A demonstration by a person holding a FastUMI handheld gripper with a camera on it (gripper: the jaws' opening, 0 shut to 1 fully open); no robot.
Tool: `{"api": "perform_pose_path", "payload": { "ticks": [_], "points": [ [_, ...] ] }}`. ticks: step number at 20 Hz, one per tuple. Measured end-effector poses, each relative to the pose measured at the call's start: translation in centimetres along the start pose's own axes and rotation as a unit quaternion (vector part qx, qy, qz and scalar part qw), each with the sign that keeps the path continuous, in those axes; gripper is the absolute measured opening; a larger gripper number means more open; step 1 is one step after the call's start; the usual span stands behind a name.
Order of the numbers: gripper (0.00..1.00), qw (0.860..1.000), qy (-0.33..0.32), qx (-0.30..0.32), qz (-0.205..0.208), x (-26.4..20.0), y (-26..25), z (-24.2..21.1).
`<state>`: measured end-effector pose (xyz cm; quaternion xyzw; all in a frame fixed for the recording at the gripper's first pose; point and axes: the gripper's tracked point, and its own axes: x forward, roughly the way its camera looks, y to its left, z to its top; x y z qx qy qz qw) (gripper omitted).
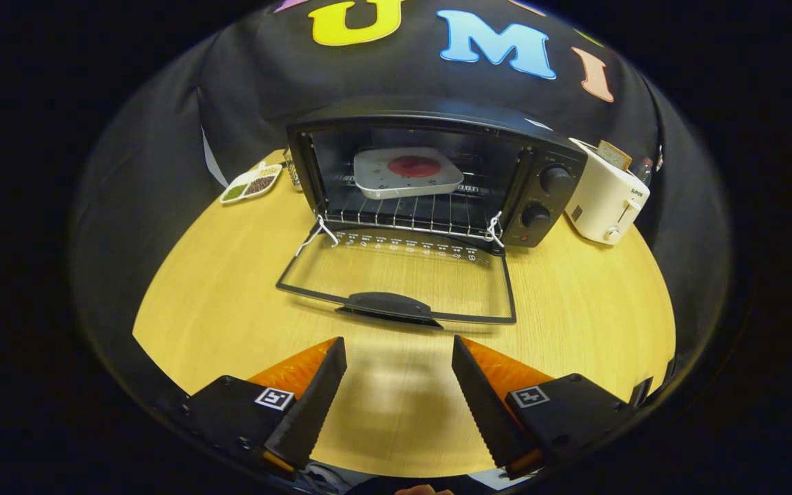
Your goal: Open the toaster oven, put the food inside, and close the toaster oven door.
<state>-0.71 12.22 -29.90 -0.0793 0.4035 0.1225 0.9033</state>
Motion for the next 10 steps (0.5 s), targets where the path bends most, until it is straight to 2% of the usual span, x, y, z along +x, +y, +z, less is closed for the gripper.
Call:
{"api": "perform_pose_path", "payload": {
  "ticks": [5,10],
  "points": [
    [0.99,0.997,0.056,0.004,-0.055,2.3,-1.4,-1.7],
    [0.99,0.995,0.089,0.009,-0.050,4.7,-0.3,-2.7]
  ]
}}
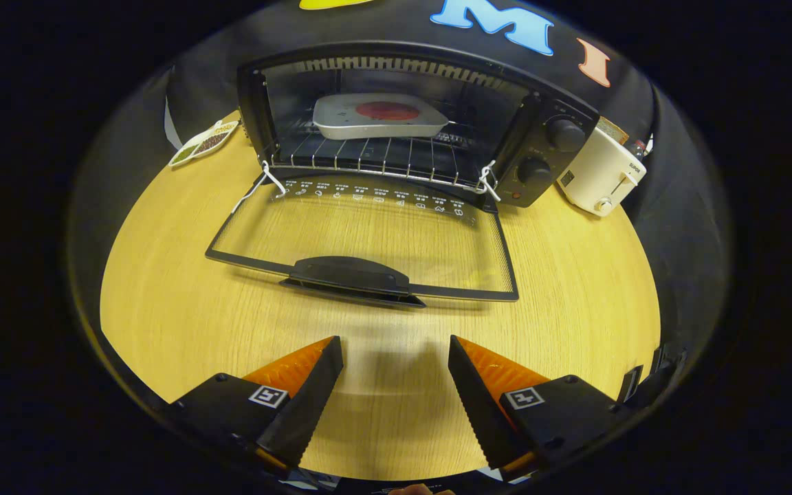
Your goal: Open the toaster oven, put the food inside, and close the toaster oven door.
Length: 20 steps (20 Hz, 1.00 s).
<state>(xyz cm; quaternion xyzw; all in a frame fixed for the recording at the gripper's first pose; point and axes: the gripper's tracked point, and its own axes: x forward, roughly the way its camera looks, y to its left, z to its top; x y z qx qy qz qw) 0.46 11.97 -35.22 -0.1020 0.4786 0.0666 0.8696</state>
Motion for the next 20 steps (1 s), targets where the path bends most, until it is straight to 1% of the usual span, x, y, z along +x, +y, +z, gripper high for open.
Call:
{"api": "perform_pose_path", "payload": {
  "ticks": [2,5,12,13,16,17,20],
  "points": [
    [0.99,1.000,0.007,0.001,0.003,0.5,0.6,0.1],
    [0.99,1.000,0.013,0.020,0.015,1.2,1.4,0.7],
    [0.99,0.998,0.024,0.054,0.020,2.1,1.4,2.3],
    [0.99,0.998,0.016,0.052,0.024,2.3,1.3,2.7],
    [1.00,1.000,-0.006,-0.009,0.016,1.6,1.1,3.3],
    [0.99,1.000,-0.017,-0.015,0.015,1.1,1.1,3.6],
    [1.00,0.999,-0.023,-0.014,0.030,0.1,0.9,3.9]
  ]
}}
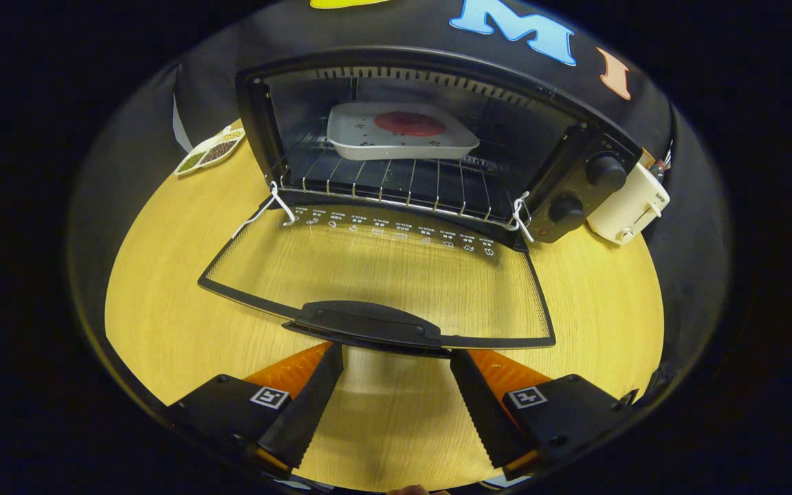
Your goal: Open the toaster oven, put the food inside, and close the toaster oven door.
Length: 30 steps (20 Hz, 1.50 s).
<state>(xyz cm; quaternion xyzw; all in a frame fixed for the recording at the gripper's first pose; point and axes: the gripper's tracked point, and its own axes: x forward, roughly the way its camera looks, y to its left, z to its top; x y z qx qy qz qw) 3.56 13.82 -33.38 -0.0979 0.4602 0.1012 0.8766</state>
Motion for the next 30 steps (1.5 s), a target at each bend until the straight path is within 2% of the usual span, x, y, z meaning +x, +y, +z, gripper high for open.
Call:
{"api": "perform_pose_path", "payload": {
  "ticks": [6,8,12,15,20,23,26,28,30],
  "points": [
    [1.00,0.996,-0.083,-0.015,0.005,-4.5,-0.6,3.1],
    [1.00,0.992,-0.123,-0.003,-0.004,-6.2,-1.1,5.4],
    [1.00,0.981,-0.193,0.027,0.010,-10.3,-0.4,10.5],
    [0.99,0.958,-0.286,0.009,-0.016,-15.2,-2.2,14.2],
    [0.98,0.914,-0.400,0.019,-0.066,-23.9,-9.6,16.5],
    [0.98,0.894,-0.438,0.051,-0.086,-28.4,-14.4,16.1],
    [0.98,0.876,-0.460,0.066,-0.127,-31.9,-20.1,14.4],
    [0.98,0.869,-0.465,0.074,-0.153,-33.5,-23.1,12.5],
    [0.98,0.868,-0.461,0.087,-0.164,-34.2,-24.8,10.3]
  ]
}}
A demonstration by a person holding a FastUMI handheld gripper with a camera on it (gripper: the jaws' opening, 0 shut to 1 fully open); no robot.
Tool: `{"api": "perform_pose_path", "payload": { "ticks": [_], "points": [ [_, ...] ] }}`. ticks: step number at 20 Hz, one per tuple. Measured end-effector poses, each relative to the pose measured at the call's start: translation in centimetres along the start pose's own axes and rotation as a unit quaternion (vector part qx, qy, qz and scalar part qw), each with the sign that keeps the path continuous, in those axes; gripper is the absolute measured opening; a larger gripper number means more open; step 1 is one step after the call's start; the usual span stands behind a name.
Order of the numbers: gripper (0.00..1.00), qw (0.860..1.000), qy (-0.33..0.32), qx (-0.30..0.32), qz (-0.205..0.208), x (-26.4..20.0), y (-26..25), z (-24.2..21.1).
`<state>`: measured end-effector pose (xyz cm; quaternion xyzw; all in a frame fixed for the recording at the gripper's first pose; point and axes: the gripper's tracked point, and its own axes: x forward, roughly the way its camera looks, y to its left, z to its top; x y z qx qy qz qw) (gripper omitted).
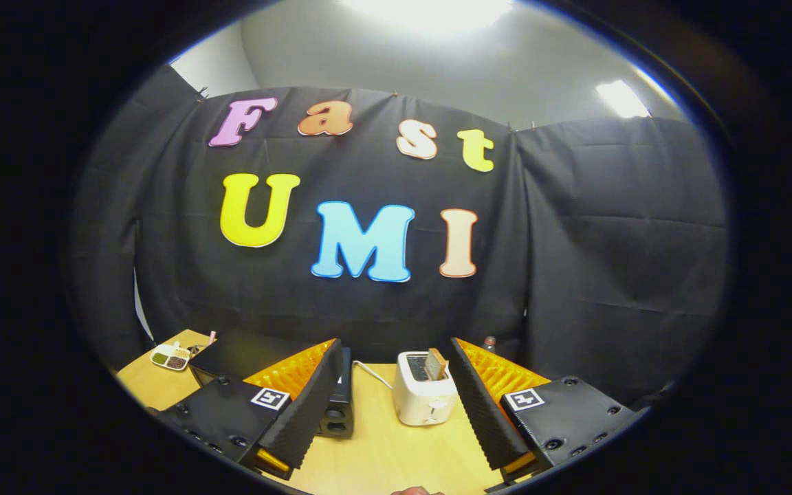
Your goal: Open the toaster oven, put the food inside, and close the toaster oven door.
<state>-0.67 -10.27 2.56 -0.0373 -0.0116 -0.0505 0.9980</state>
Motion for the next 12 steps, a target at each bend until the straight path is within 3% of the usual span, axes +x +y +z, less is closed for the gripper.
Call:
{"api": "perform_pose_path", "payload": {
  "ticks": [3,12],
  "points": [
    [0.98,1.000,0.011,0.005,-0.019,-1.1,-2.1,-1.4],
    [0.98,1.000,0.025,0.008,0.003,-0.3,-0.2,-1.5]
  ]
}}
